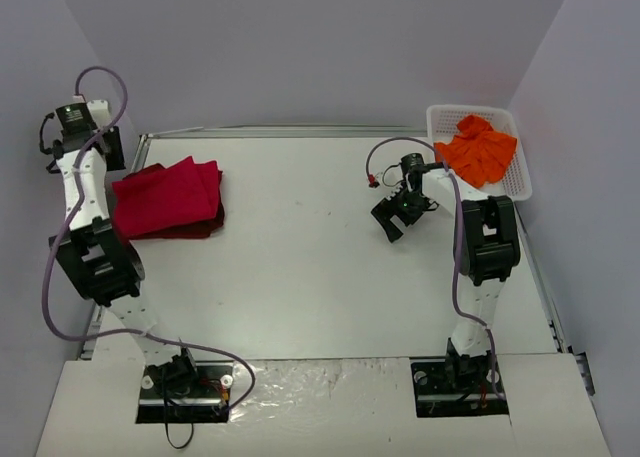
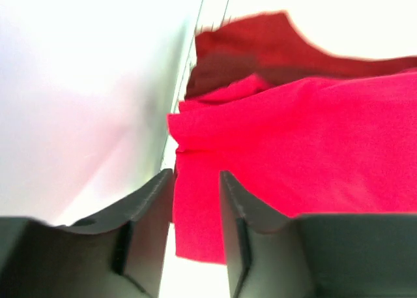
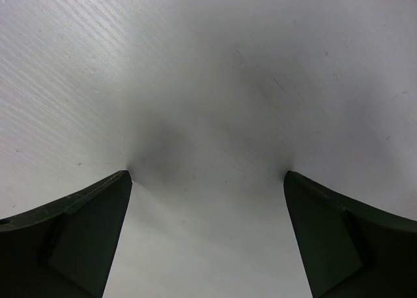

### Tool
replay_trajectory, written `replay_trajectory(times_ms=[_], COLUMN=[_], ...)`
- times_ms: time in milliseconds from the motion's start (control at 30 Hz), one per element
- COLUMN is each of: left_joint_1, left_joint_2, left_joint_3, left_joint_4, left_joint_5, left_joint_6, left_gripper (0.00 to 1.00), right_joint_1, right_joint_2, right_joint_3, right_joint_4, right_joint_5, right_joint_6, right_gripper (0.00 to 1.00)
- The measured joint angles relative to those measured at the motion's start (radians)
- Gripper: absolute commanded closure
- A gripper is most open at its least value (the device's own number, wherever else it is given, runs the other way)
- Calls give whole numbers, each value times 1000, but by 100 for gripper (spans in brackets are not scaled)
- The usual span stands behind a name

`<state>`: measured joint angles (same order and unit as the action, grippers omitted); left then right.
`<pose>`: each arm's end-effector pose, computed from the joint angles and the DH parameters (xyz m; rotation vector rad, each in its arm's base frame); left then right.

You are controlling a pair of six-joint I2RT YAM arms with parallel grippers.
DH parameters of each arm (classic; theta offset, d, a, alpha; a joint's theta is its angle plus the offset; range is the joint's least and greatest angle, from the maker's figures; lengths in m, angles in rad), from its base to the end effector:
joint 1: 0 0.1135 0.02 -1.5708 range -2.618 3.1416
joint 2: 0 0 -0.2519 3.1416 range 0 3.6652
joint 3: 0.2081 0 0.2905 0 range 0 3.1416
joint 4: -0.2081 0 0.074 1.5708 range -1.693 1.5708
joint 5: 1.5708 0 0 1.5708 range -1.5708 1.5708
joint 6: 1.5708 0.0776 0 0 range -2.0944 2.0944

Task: Fold and stack the t-shirts
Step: Put the neatly folded tshirt into the corner of the board with the left arm

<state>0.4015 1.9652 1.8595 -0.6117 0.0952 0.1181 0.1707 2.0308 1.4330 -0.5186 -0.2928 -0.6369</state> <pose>0.4813 0.1963 0.2763 -0.2742 2.2731 0.1619 0.4551 0.1012 0.0956 -1.1136 2.3786 0.2364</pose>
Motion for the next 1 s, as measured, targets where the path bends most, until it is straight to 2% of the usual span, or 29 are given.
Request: replay_trajectory(times_ms=[67,100,167,233,267,367,400,533,667,800,900,933,967,1000], left_joint_1=[0,-1,-1,-2,-2,-10,-18,-87,-167,-180,-179,-179,-179,-179], left_joint_2=[-87,-141,-261,-417,-489,-655,-692,-748,-688,-667,-684,-692,-702,-711], left_joint_3=[26,29,14,-72,-120,-269,-319,-474,-601,-697,-711,-711,-711,-713], left_joint_4=[-22,-28,-35,-13,-9,10,17,19,18,17,25,31,40,49], left_joint_5=[35,51,89,138,156,229,249,291,314,324,322,322,323,323], left_joint_6=[0,2,6,11,12,15,15,29,43,54,58,59,60,60], left_gripper=[57,51,46,40,33,27,22,12,9,4,3,3,3,6], right_joint_1=[0,0,0,0,0,0,1,9,16,17,17,17,17,17], right_joint_2=[-3,-5,-18,-47,-66,-146,-175,-284,-413,-697,-873,-904,-919,-919], right_joint_3=[0,0,3,16,24,57,63,69,40,-174,-315,-346,-367,-380], right_joint_4=[0,-1,-4,-12,-15,-15,-13,-13,45,256,400,435,464,486], right_joint_5=[-3,-5,-21,-50,-69,-152,-179,-263,-271,-256,-246,-248,-253,-260], right_joint_6=[2,5,12,19,24,39,43,73,151,266,349,368,374,378], right_gripper=[0,0,0,0,0,0,0,0,0,0,0,33,95,100])
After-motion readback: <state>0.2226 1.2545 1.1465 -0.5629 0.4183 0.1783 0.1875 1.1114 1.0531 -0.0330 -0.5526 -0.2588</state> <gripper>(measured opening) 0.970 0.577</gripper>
